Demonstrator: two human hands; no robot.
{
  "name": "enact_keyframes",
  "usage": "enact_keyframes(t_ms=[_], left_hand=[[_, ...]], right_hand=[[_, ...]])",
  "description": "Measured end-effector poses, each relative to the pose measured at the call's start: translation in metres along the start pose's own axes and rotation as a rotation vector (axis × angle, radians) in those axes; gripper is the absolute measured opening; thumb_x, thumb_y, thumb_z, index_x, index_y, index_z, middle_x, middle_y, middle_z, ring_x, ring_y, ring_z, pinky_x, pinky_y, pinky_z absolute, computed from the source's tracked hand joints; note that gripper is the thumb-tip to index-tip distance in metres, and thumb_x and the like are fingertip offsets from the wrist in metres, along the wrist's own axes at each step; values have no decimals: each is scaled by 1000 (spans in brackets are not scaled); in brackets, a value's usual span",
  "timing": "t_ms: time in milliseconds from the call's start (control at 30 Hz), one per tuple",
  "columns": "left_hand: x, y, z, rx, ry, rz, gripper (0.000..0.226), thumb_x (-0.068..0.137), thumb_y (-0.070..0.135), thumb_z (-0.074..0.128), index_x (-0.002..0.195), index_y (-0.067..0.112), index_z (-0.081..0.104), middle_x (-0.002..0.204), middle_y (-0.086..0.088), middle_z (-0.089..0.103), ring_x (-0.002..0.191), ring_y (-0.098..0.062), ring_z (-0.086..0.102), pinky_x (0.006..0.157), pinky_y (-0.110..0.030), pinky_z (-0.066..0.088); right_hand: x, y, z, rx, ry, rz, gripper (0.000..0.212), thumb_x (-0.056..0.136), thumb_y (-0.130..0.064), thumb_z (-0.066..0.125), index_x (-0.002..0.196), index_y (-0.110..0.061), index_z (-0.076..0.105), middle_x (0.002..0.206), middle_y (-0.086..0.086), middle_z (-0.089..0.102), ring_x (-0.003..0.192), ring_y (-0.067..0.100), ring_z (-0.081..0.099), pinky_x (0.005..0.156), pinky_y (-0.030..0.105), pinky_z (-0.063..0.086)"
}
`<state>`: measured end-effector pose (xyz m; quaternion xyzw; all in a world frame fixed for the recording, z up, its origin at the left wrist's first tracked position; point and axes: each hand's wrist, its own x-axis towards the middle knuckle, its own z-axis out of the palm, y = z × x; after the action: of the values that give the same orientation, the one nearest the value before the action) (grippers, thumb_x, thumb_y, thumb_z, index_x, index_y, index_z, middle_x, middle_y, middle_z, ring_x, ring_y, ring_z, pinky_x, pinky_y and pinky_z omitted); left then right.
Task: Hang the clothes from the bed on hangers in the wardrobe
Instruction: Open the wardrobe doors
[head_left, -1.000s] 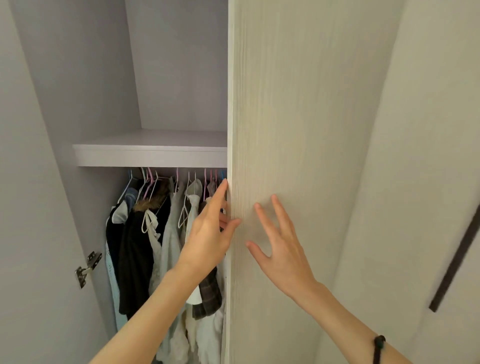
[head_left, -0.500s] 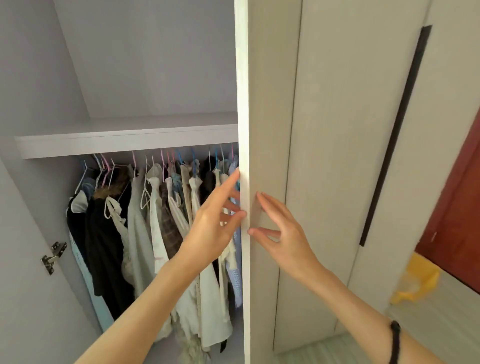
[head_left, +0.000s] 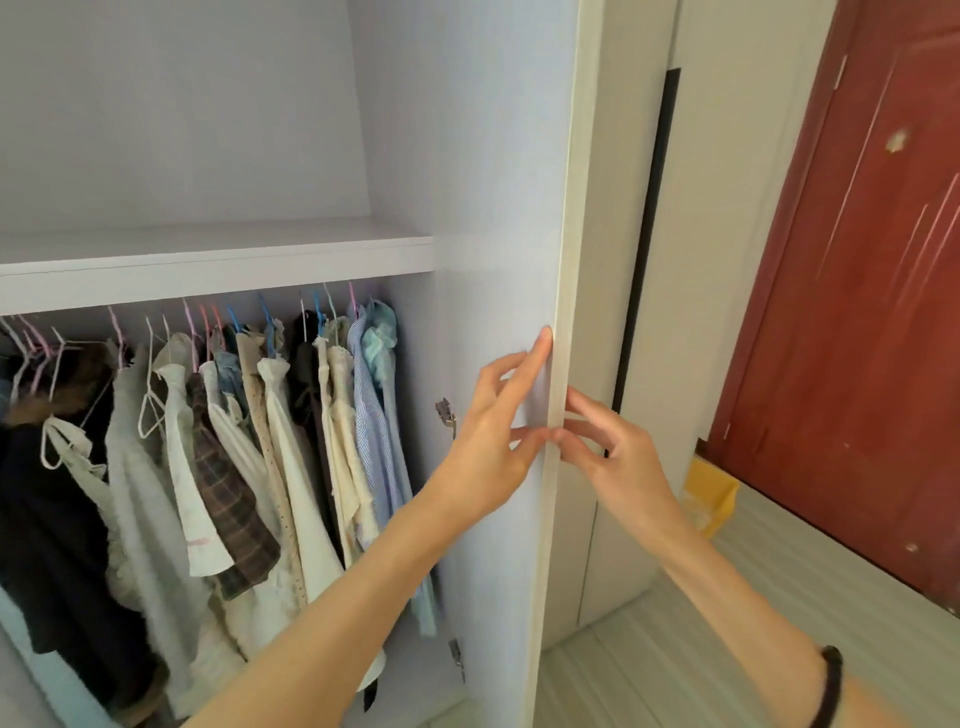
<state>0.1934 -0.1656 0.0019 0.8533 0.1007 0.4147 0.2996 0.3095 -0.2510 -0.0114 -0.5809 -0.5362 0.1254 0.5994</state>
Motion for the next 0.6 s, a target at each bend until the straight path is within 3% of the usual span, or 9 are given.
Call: enact_keyframes(t_ms=[100,167,233,333,400,500,600], left_hand=[[14,3,19,22,-39,8,84,88,-6,53,139,40,5,136,-4,27,119,7,32,89,-6,40],[21,5,24,46,-117,-2,82,89,-5,51,138,45,7,144,-2,20,125,3,30,94,-13,41],[26,4,26,116,-207,-7,80,91,-1,50,137,48,7,151,4,12,133,-5,26,103,-23,37],[34,-2,29,240,-300,11,84,92,2,51,136,51,1,155,11,1,141,-11,15,110,-22,23],[38,-5,31,330,-340,23,86,92,4,53,136,52,-4,155,13,-5,142,-12,9,111,-26,20],[43,-6,33,442,-362,40,87,92,7,54,136,51,-8,155,13,-7,142,-12,5,112,-33,24],[35,-6,32,513,-379,68,83,93,12,52,137,48,-8,156,10,-4,143,-14,4,115,-38,20]], right_hand=[[2,2,-21,-24,11,38,46,92,-7,54,120,-42,42,110,-37,47,92,-19,55,80,4,43],[3,4,-32,-46,-2,71,45,94,-11,52,126,-38,36,113,-39,42,91,-21,52,77,-1,39],[6,9,-43,-83,-17,108,47,95,-16,50,137,-32,36,129,-30,40,103,-12,49,84,3,39],[11,16,-56,-130,-21,127,51,95,-20,50,144,-25,33,142,-15,39,118,-3,44,91,9,38],[12,16,-60,-142,4,122,50,95,-21,50,142,-25,35,138,-13,45,117,-1,47,94,11,39],[7,13,-59,-114,91,74,42,94,-16,52,134,-28,44,122,-21,51,103,-8,51,82,0,39],[-3,15,-55,-162,209,10,41,93,-17,54,133,-25,46,120,-15,50,106,-1,52,90,10,44]])
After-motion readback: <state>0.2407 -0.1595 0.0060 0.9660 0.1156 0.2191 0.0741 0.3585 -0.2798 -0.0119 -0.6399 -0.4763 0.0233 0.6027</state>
